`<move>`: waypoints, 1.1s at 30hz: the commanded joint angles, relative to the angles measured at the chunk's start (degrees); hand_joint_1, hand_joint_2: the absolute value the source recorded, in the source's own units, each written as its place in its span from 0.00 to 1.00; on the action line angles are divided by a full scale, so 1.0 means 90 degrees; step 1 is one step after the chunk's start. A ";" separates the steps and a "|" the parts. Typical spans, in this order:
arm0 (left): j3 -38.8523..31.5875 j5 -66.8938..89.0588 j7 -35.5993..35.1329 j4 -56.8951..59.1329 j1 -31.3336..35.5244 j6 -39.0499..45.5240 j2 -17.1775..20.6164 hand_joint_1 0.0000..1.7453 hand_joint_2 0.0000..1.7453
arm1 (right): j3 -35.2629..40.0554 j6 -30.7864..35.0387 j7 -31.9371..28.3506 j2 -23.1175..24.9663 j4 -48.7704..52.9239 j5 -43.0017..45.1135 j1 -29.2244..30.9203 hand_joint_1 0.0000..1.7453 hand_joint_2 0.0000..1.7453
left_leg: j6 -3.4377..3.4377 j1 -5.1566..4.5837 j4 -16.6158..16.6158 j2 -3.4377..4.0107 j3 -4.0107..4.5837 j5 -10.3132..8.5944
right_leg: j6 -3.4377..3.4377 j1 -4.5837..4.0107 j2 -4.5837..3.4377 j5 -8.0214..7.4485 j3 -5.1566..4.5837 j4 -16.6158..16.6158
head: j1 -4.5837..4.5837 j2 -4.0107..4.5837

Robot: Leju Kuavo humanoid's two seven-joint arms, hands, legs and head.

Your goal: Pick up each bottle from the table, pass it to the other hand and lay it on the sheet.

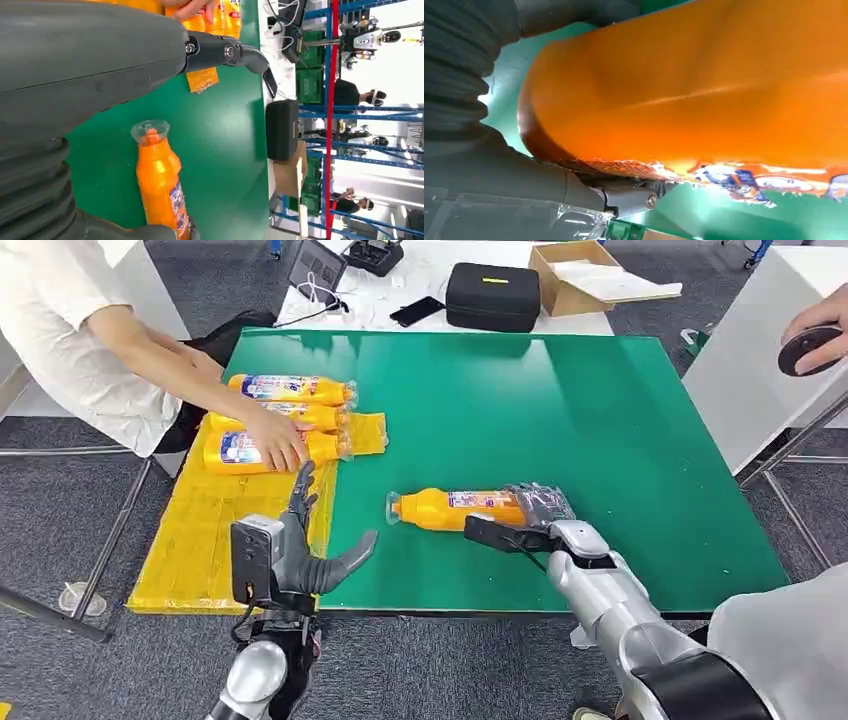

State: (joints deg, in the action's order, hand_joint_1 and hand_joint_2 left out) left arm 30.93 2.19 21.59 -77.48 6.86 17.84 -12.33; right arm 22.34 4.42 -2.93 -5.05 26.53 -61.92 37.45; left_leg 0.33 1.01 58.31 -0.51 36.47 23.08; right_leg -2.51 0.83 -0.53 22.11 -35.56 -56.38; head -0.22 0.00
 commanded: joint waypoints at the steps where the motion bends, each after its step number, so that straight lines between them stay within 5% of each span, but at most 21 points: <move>1: 0.0226 -0.0050 0.0030 0.0461 0.0249 -0.0050 0.0098 0.00 1.00 | -0.0087 0.0028 -0.0245 -0.0125 -0.0641 0.0084 -0.0458 1.00 1.00 | 0.0002 0.0005 -0.0011 -0.0028 -0.0018 -0.0002 | 0.0007 -0.0007 0.0034 0.0007 0.0031 0.0014 | -0.0002 0.0000; 10: 0.0241 -0.0083 0.0050 0.0428 0.0231 -0.0063 0.0117 0.00 1.00 | -0.0206 0.0370 -0.0637 -0.0085 -0.0494 0.0302 -0.0552 1.00 1.00 | 0.0002 0.0005 -0.0011 -0.0022 -0.0023 -0.0001 | 0.0007 -0.0008 0.0027 0.0006 0.0033 0.0014 | -0.0002 0.0000; 11: 0.0282 -0.0261 0.0048 0.0422 0.0196 -0.0252 0.0159 0.00 1.00 | -0.0862 0.0113 -0.1689 0.0078 -0.0277 0.1277 -0.0740 1.00 1.00 | 0.0004 0.0005 -0.0018 -0.0029 -0.0028 -0.0004 | 0.0011 -0.0009 0.0039 0.0007 0.0041 0.0021 | -0.0005 0.0000; 12: 0.0298 -0.0357 0.0045 0.0439 0.0166 -0.0350 0.0193 0.00 1.00 | -0.1070 -0.0050 -0.1978 0.0170 -0.0210 0.1651 -0.0839 1.00 1.00 | 0.0002 0.0005 -0.0016 -0.0024 -0.0027 -0.0003 | 0.0009 -0.0008 0.0031 0.0006 0.0038 0.0019 | -0.0002 0.0000; 16: 0.0462 -0.1493 -0.0583 0.0746 0.0004 -0.1660 0.0369 0.00 1.00 | -0.1809 -0.0287 -0.2899 0.0530 0.0413 0.3051 -0.1265 1.00 1.00 | 0.0000 0.0008 -0.0016 -0.0011 -0.0032 0.0003 | 0.0008 -0.0011 0.0017 0.0006 0.0045 0.0019 | 0.0002 0.0000; 21: 0.0950 -0.1557 -0.0300 0.1535 0.0109 -0.1971 0.0420 0.00 1.00 | -0.2161 -0.0212 -0.3533 0.0794 0.1269 0.4280 -0.1513 1.00 1.00 | -0.0018 0.0001 -0.0019 0.0012 -0.0036 0.0025 | 0.0014 -0.0004 -0.0008 0.0007 0.0032 0.0010 | -0.0005 0.0000; 27: 0.1198 -0.1706 0.0104 0.1376 0.0218 -0.2285 0.0491 0.00 1.00 | -0.1707 -0.0571 -0.3648 0.1015 0.2554 0.5078 -0.2013 1.00 1.00 | -0.0010 0.0001 -0.0007 0.0007 0.0020 0.0018 | 0.0009 -0.0004 -0.0005 0.0013 -0.0015 -0.0004 | 0.0000 0.0000; 33: 0.1212 -0.1706 0.0115 0.1395 0.0197 -0.2293 0.0497 0.00 1.00 | -0.1598 -0.0533 -0.3638 0.1008 0.2560 0.5159 -0.2021 1.00 1.00 | -0.0010 0.0001 -0.0008 0.0014 0.0016 0.0030 | 0.0012 -0.0004 -0.0008 0.0025 -0.0011 -0.0005 | -0.0002 0.0000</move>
State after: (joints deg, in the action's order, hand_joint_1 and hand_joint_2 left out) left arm 38.56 -13.07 22.47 -68.96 6.27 -2.43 -10.32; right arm 7.21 -0.22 -35.69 2.76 44.85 -16.44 20.18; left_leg 0.21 1.03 58.30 -0.51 37.03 23.20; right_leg -2.56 0.82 -0.60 22.19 -36.04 -56.43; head -0.24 0.00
